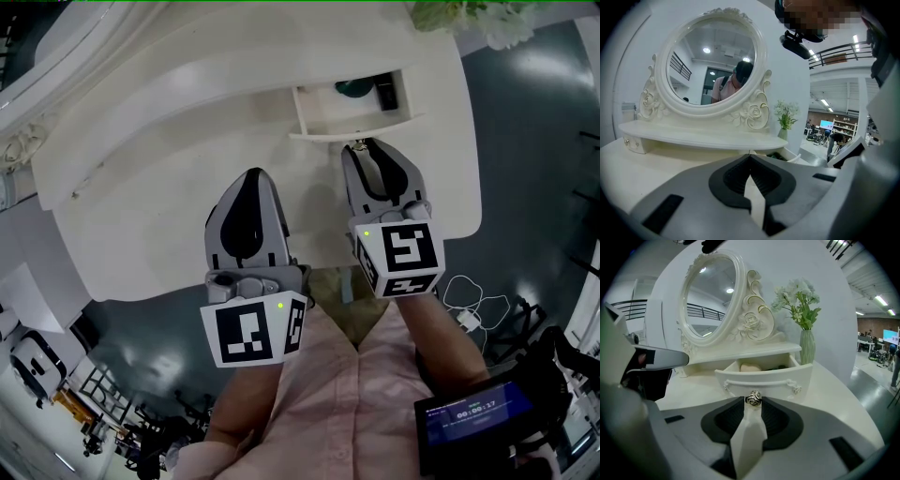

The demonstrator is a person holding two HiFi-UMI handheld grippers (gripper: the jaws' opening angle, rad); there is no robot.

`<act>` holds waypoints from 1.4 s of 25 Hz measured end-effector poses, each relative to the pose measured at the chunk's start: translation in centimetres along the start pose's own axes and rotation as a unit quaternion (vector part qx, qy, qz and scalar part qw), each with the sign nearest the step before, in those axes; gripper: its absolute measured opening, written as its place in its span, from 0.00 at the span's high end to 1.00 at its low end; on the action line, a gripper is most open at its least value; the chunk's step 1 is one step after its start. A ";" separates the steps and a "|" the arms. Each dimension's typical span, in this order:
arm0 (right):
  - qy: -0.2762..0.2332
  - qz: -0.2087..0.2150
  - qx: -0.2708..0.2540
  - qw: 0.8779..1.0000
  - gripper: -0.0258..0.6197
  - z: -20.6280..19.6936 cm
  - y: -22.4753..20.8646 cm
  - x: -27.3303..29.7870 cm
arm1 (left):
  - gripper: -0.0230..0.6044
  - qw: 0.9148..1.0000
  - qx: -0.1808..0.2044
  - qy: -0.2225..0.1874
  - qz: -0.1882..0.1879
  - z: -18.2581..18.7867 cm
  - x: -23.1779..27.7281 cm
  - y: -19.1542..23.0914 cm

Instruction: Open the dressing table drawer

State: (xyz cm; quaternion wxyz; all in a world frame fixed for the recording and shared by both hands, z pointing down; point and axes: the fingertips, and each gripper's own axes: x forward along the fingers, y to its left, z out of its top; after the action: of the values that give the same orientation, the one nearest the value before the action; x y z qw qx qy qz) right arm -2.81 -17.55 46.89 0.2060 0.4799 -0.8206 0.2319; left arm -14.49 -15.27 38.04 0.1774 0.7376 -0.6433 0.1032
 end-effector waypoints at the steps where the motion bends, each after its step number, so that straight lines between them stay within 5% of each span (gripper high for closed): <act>1: 0.000 0.001 0.001 1.000 0.80 0.0 0.0 -0.1 | 0.93 1.000 0.001 -0.001 0.000 0.1 0.0 -0.1; 15: -0.088 0.031 -0.021 0.995 0.80 7.2 2.7 -7.7 | 0.93 0.998 0.022 -0.059 0.010 5.7 -4.0 -2.2; 24: -0.227 0.077 -0.077 0.968 0.80 17.8 5.5 -13.0 | 0.93 0.984 0.058 -0.168 0.023 13.5 -5.8 -3.1; 35: -0.291 0.073 -0.120 0.946 0.91 21.7 8.1 -17.5 | 0.93 0.971 0.079 -0.224 0.024 17.1 -9.3 -4.2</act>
State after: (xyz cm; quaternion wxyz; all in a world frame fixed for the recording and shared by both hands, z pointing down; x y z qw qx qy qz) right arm -4.53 -14.55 18.06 -0.0028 0.4368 -0.8995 -0.0039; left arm -13.06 -13.11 18.28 -0.0325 0.7381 -0.6739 -0.0097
